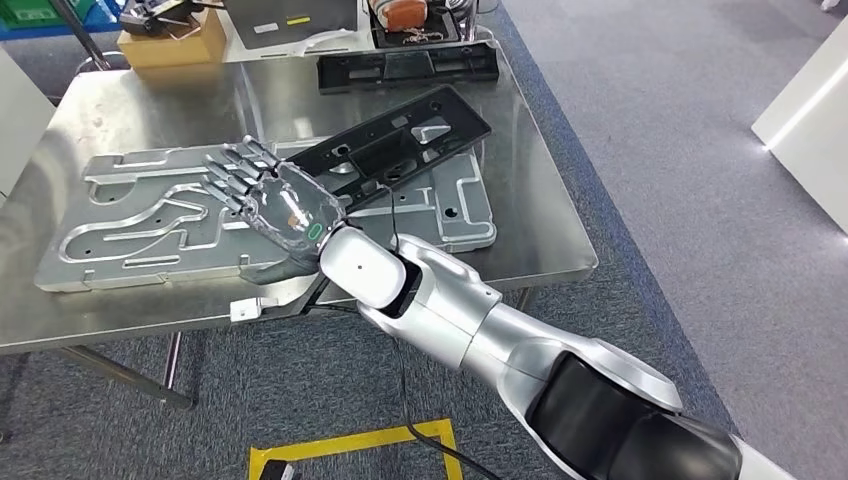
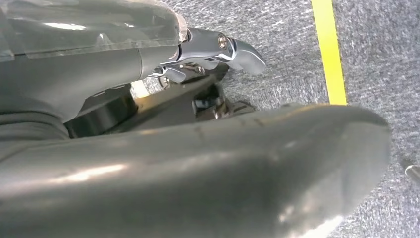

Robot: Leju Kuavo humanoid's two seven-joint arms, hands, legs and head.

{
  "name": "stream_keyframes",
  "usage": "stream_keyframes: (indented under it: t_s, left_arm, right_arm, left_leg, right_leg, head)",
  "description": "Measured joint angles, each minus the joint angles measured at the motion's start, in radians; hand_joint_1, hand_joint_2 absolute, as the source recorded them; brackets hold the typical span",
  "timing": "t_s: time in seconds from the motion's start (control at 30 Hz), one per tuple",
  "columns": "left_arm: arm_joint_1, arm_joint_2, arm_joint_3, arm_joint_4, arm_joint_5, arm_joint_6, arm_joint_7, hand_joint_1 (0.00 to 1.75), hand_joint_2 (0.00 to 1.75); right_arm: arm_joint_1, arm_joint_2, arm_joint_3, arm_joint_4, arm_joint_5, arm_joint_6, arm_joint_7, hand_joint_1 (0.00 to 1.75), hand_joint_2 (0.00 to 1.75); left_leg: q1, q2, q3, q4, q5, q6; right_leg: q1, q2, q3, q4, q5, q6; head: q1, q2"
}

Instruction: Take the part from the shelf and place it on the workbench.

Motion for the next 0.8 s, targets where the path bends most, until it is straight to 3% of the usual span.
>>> stream_keyframes:
  t_s: [0.07,0.13,0.2,0.27,0.3,0.33,0.37,0.43,0.5,0.57,0.63,0.7,0.77,0.8]
  left_arm:
    - [0.001,0.000,0.000,0.000,-0.001,0.000,0.002,0.00,0.00]
    - [-0.001,-0.001,0.001,0.000,-0.001,-0.001,0.003,0.00,0.00]
    - [-0.004,-0.002,0.001,0.000,0.000,-0.001,0.004,0.00,0.00]
    - [-0.004,-0.002,0.003,0.000,0.000,-0.001,0.004,0.00,0.00]
    - [-0.004,-0.002,0.004,0.000,0.000,-0.001,0.004,0.00,0.00]
    - [-0.004,-0.002,0.004,0.000,0.000,-0.001,0.004,0.00,0.00]
    - [-0.003,-0.002,0.005,0.000,0.000,-0.001,0.005,0.00,0.00]
    - [-0.003,-0.004,0.006,0.000,0.000,-0.001,0.006,0.00,0.00]
    - [-0.004,-0.007,0.006,0.000,-0.001,-0.001,0.008,0.00,0.00]
    - [-0.006,-0.009,0.006,0.000,-0.001,-0.001,0.009,0.00,0.00]
    - [-0.005,-0.010,0.006,0.000,-0.001,0.000,0.009,0.00,0.00]
    - [-0.003,-0.010,0.007,0.000,0.000,0.002,0.010,0.00,0.00]
    - [-0.003,-0.008,0.007,0.000,0.000,0.003,0.010,0.00,0.00]
    - [-0.003,-0.008,0.007,0.000,0.001,0.004,0.010,0.00,0.00]
  right_arm:
    - [0.015,0.005,-0.001,0.006,-0.014,-0.007,-0.003,0.00,0.00]
    - [0.029,0.008,-0.004,0.018,-0.028,-0.018,-0.004,0.00,0.00]
    - [0.040,0.013,-0.012,0.035,-0.041,-0.031,-0.001,0.00,0.00]
    - [0.054,0.018,-0.017,0.052,-0.045,-0.040,0.005,0.00,0.00]
    - [0.061,0.019,-0.019,0.061,-0.044,-0.043,0.009,0.00,0.00]
    - [0.067,0.021,-0.019,0.068,-0.043,-0.043,0.011,0.00,0.00]
    - [0.071,0.024,-0.020,0.075,-0.041,-0.044,0.013,0.00,0.00]
    - [0.073,0.036,-0.025,0.084,-0.038,-0.044,0.015,0.00,0.00]
    - [0.073,0.048,-0.029,0.088,-0.040,-0.043,0.013,0.00,0.00]
    - [0.078,0.053,-0.030,0.090,-0.050,-0.043,0.007,0.00,0.00]
    - [0.089,0.057,-0.030,0.096,-0.081,-0.052,0.001,0.00,0.00]
    - [0.101,0.063,-0.030,0.106,-0.127,-0.072,-0.002,0.00,0.00]
    - [0.115,0.068,-0.028,0.118,-0.162,-0.092,-0.004,0.00,0.00]
    - [0.123,0.069,-0.026,0.124,-0.173,-0.099,-0.004,0.00,0.00]
  left_leg:
    - [-0.004,-0.004,-0.001,-0.007,0.000,0.010]
    - [-0.002,-0.001,-0.011,-0.012,0.010,0.027]
    - [-0.002,0.002,-0.025,-0.015,0.024,0.048]
    - [-0.009,0.003,-0.040,-0.015,0.034,0.062]
    - [-0.013,0.003,-0.046,-0.014,0.039,0.066]
    - [-0.018,0.003,-0.053,-0.013,0.044,0.068]
    - [-0.023,0.003,-0.059,-0.012,0.049,0.070]
    - [-0.032,0.002,-0.069,-0.010,0.058,0.071]
    - [-0.032,0.004,-0.076,-0.012,0.069,0.065]
    - [-0.025,0.005,-0.079,-0.020,0.084,0.054]
    - [-0.025,0.005,-0.084,-0.021,0.079,0.044]
    - [-0.025,0.002,-0.105,0.033,0.014,0.033]
    - [-0.018,0.001,-0.133,0.151,-0.072,0.022]
    - [-0.014,0.001,-0.141,0.207,-0.093,0.015]
  right_leg:
    - [0.002,0.002,-0.008,0.002,0.012,0.013]
    - [0.001,0.001,-0.019,0.016,-0.003,0.023]
    - [-0.001,0.001,-0.053,0.101,-0.072,0.030]
    - [0.000,0.001,-0.096,0.236,-0.146,0.032]
    - [0.001,0.001,-0.105,0.281,-0.161,0.030]
    - [0.003,0.001,-0.097,0.290,-0.156,0.025]
    - [0.006,0.001,-0.071,0.260,-0.136,0.017]
    - [0.018,0.001,0.018,0.123,-0.091,-0.013]
    - [0.030,0.000,0.079,0.014,-0.073,-0.033]
    - [0.038,0.000,0.088,-0.016,-0.062,-0.036]
    - [0.033,-0.002,0.089,-0.044,-0.037,-0.037]
    - [0.022,-0.006,0.081,-0.070,-0.009,-0.035]
    - [0.018,-0.007,0.058,-0.069,0.010,-0.032]
    - [0.015,-0.008,0.045,-0.065,0.017,-0.029]
  head:
    - [0.000,0.000]
    - [0.000,0.000]
    - [0.000,0.000]
    - [0.000,0.000]
    - [0.000,0.000]
    - [0.000,0.000]
    - [0.000,0.000]
    - [0.000,0.000]
    - [0.000,0.000]
    - [0.000,0.000]
    - [0.000,0.000]
    - [0.000,0.000]
    - [0.000,0.000]
    - [0.000,0.000]
